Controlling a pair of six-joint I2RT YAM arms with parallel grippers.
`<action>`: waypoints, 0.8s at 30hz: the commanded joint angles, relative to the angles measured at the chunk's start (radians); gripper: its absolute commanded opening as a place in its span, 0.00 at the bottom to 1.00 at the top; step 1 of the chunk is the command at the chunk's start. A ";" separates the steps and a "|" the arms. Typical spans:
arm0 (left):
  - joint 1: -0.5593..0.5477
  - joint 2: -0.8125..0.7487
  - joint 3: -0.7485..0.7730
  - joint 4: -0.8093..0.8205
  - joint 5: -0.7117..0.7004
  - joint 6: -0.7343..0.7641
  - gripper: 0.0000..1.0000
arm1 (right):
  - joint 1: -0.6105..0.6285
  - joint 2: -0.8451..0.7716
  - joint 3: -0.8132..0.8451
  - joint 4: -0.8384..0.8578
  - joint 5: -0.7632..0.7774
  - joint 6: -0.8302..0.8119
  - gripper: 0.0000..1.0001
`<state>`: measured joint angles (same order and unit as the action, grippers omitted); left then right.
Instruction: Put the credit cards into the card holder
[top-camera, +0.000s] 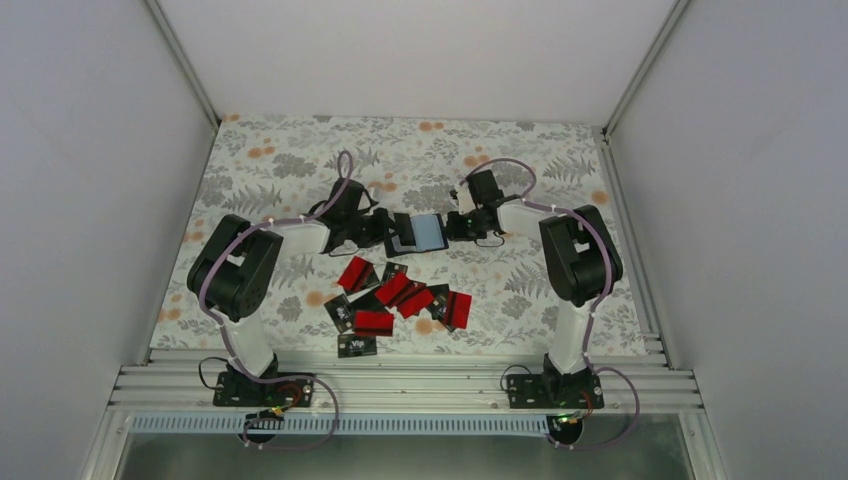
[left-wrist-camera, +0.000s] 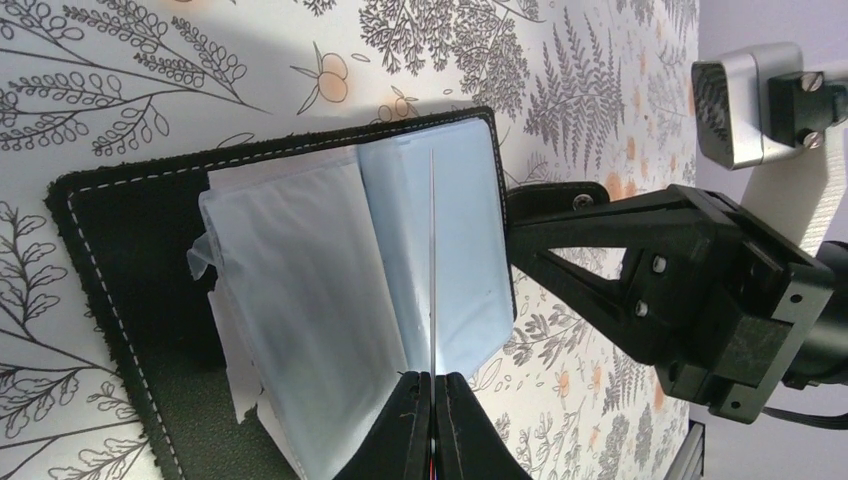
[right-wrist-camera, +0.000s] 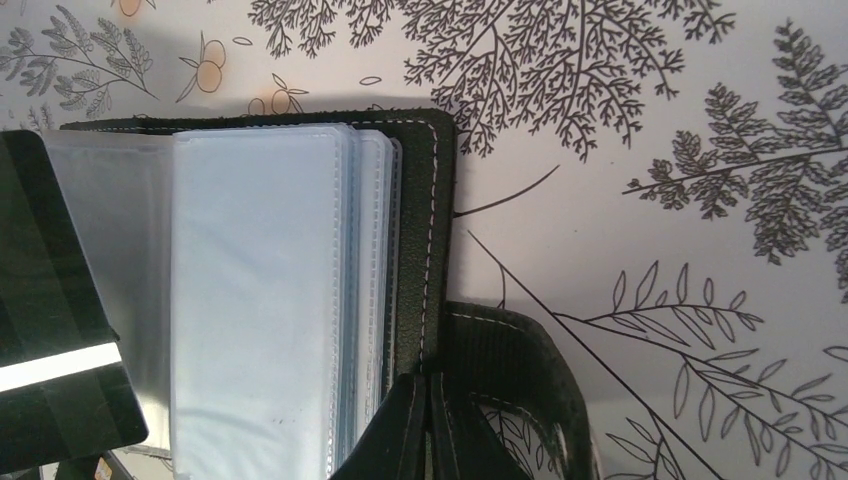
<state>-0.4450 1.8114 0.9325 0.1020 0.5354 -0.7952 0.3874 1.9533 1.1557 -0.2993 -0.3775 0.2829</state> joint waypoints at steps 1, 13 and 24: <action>0.003 0.002 0.009 0.055 0.018 -0.033 0.02 | 0.006 0.018 -0.050 -0.038 0.008 -0.014 0.04; 0.004 0.030 0.003 0.084 0.022 -0.064 0.02 | 0.007 0.007 -0.081 -0.022 -0.013 -0.003 0.04; 0.003 0.042 -0.001 0.079 0.010 -0.069 0.02 | 0.007 0.011 -0.097 -0.017 -0.021 0.000 0.05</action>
<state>-0.4450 1.8378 0.9321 0.1558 0.5381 -0.8509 0.3847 1.9388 1.1065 -0.2272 -0.4007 0.2852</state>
